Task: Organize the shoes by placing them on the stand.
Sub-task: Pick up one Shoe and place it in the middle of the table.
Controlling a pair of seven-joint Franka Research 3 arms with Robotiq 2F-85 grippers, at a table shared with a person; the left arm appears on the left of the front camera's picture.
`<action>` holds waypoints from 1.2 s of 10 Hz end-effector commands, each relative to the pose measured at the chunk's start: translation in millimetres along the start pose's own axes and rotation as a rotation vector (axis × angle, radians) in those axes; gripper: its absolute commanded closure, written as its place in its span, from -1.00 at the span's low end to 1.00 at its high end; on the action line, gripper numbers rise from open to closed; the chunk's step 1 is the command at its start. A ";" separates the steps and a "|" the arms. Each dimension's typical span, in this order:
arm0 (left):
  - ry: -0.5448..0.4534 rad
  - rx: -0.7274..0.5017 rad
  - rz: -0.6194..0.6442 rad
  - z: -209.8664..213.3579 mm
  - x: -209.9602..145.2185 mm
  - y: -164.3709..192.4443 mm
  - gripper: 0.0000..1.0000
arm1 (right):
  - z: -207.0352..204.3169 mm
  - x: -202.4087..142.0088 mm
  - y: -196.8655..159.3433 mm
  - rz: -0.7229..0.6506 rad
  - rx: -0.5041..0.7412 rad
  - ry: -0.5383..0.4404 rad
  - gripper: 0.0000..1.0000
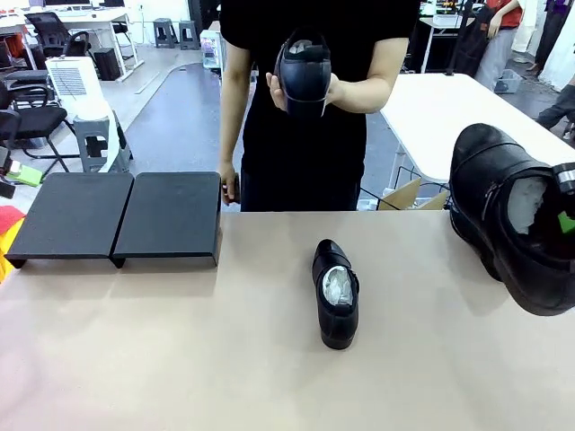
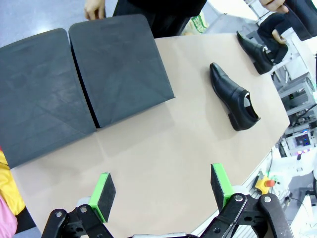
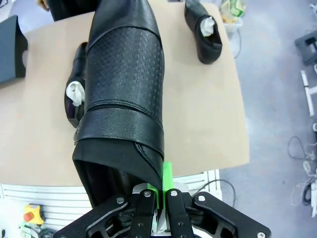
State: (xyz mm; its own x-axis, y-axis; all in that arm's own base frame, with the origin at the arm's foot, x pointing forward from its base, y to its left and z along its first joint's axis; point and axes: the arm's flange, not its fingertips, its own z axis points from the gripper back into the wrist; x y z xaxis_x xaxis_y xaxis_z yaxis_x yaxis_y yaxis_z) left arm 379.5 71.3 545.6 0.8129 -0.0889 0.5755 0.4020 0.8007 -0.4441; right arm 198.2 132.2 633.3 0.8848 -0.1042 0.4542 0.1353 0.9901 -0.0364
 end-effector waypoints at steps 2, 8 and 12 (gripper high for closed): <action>-0.007 -0.012 -0.015 0.5 0.4 1.2 -1.00 | 0.0 0.0 0.0 0.000 0.000 0.000 1.00; -0.007 -0.012 -0.015 0.5 0.4 1.2 -1.00 | 0.9 -0.6 28.6 0.034 0.153 0.027 1.00; -0.007 -0.012 -0.015 0.5 0.4 1.2 -1.00 | -6.3 6.0 31.7 0.036 0.211 0.063 1.00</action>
State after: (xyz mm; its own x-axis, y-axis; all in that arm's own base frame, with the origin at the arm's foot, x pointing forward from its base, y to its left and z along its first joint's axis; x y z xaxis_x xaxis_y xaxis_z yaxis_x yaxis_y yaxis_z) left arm 379.5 71.3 545.6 0.8130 -0.0890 0.5755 0.4020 0.8007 -0.4441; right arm 207.3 163.4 624.6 0.9158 -0.0715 0.3953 0.0335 0.9942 0.1023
